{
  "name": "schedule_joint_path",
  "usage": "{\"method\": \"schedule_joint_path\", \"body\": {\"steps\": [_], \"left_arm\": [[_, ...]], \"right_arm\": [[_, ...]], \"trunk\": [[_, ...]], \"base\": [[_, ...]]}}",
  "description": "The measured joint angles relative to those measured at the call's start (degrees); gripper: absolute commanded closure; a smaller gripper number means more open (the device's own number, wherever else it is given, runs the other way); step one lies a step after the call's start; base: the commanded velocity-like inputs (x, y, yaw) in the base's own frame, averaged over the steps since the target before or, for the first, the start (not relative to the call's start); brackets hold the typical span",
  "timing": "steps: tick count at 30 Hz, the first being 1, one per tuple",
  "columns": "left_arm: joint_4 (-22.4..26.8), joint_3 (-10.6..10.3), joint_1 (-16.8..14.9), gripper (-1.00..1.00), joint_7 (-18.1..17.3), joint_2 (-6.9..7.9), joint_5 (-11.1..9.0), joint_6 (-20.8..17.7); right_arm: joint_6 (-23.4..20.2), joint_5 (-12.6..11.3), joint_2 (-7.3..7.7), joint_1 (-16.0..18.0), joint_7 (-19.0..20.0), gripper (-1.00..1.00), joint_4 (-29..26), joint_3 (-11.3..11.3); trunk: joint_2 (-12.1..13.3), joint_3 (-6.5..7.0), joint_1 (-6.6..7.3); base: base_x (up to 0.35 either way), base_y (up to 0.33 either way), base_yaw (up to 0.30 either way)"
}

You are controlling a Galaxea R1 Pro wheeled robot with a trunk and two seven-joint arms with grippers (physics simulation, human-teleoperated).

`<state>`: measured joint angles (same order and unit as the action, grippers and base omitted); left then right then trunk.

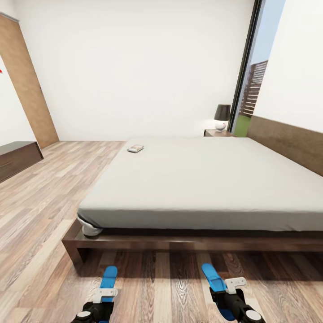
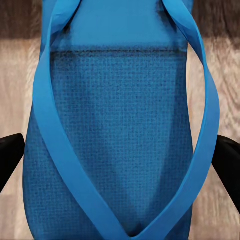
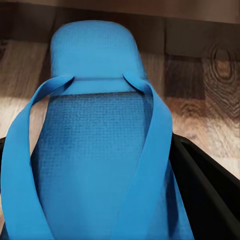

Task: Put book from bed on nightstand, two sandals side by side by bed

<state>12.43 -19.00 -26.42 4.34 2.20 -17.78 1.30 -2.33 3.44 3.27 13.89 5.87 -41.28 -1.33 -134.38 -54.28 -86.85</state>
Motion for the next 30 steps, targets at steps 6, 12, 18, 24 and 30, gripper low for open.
{"method": "schedule_joint_path", "body": {"steps": [6, 12, 18, 24, 30], "left_arm": [[0.00, -0.01, -0.08, 1.00, 0.05, 0.04, 0.00, 0.04], [0.07, -0.01, -0.10, 1.00, -0.03, 0.01, 0.03, 0.05], [0.11, -0.06, -0.85, 1.00, -0.11, 0.02, 0.05, 0.01], [0.12, -0.09, -1.11, 1.00, -0.04, -0.06, 0.08, 0.05], [0.12, -0.10, -1.21, 1.00, -0.04, -0.04, 0.08, 0.05]], "right_arm": [[0.33, -0.07, 0.24, -0.04, 0.81, 1.00, -0.19, -0.03], [0.19, -0.06, 0.47, -0.07, 0.92, 1.00, -2.14, -0.22], [-0.34, -0.04, 0.53, -0.32, 0.93, 1.00, -5.62, -0.90], [-3.38, -0.03, 0.45, -0.58, 0.91, 1.00, -8.82, -1.19], [-4.19, -0.07, 0.40, -0.70, 0.94, 1.00, -9.86, -1.15]], "trunk": [[-2.41, -1.08, -1.32], [-4.81, -2.15, -2.64], [-7.22, -3.23, -3.95], [-8.86, -4.39, -4.89], [-8.94, -5.72, -5.05]], "base": [[0.000, 0.000, 0.000], [0.000, 0.000, 0.000], [0.000, 0.000, 0.000], [0.000, 0.000, 0.000], [0.000, 0.000, 0.000]]}}
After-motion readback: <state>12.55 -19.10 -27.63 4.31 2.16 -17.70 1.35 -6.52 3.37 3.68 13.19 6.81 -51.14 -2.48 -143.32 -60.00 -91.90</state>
